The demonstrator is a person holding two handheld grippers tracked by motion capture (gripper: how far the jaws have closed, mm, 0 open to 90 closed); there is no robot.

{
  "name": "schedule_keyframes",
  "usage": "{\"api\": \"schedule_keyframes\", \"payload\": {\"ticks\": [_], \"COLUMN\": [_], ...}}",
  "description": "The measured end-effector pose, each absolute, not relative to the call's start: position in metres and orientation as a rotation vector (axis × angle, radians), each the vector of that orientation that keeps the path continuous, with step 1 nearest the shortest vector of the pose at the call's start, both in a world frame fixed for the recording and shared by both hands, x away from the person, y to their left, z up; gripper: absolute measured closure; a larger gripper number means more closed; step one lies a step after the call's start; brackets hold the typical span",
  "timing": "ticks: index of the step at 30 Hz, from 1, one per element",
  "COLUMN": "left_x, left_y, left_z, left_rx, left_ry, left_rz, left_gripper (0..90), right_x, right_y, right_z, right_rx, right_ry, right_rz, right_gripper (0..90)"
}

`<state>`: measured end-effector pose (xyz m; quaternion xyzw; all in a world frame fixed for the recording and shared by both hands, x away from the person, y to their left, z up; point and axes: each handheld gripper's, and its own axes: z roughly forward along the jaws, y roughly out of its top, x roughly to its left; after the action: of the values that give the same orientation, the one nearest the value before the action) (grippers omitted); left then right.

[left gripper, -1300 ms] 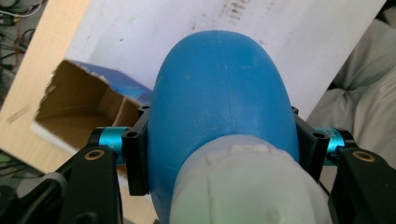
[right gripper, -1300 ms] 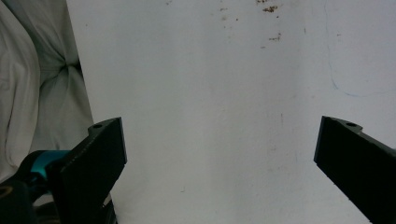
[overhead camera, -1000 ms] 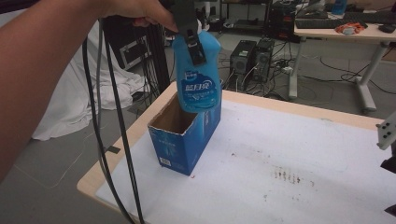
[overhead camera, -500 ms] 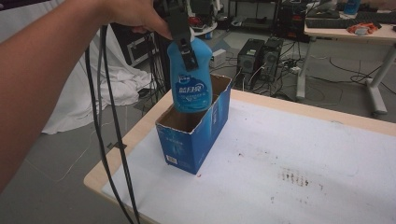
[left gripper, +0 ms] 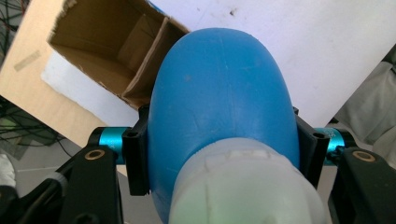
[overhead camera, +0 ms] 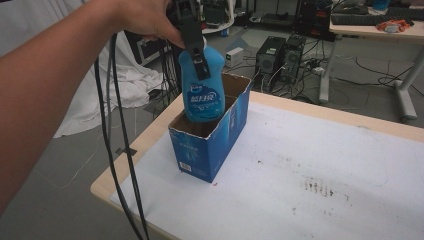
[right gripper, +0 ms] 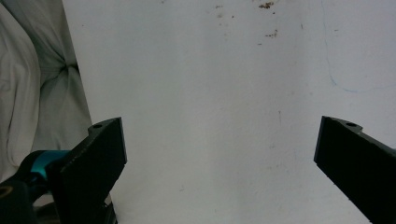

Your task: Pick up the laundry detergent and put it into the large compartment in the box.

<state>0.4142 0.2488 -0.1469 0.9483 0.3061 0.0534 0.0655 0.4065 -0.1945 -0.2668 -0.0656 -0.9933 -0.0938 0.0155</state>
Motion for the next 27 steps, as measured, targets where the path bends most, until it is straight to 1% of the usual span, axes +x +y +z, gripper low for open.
{"api": "schedule_keyframes", "payload": {"ticks": [8, 14, 19, 27], "left_x": [0.420, 0.423, 0.424, 0.427], "left_y": [0.249, 0.252, 0.254, 0.251], "left_z": [-0.196, -0.226, -0.242, -0.258], "left_rx": [2.894, 2.906, 2.908, 2.929], "left_ry": [0.928, 0.932, 0.947, 0.949], "left_rz": [0.095, 0.091, 0.088, 0.091], "left_gripper": [37.9, 37.9, 37.9, 37.8], "right_x": [0.407, 0.407, 0.407, 0.408], "right_y": [-0.194, -0.196, -0.196, -0.195], "right_z": [-0.268, -0.268, -0.268, -0.269], "right_rx": [-0.201, -0.206, -0.202, -0.209], "right_ry": [-3.093, -3.092, -3.095, -3.093], "right_rz": [-0.288, -0.288, -0.289, -0.294], "right_gripper": [1.5, 1.5, 1.5, 1.5]}}
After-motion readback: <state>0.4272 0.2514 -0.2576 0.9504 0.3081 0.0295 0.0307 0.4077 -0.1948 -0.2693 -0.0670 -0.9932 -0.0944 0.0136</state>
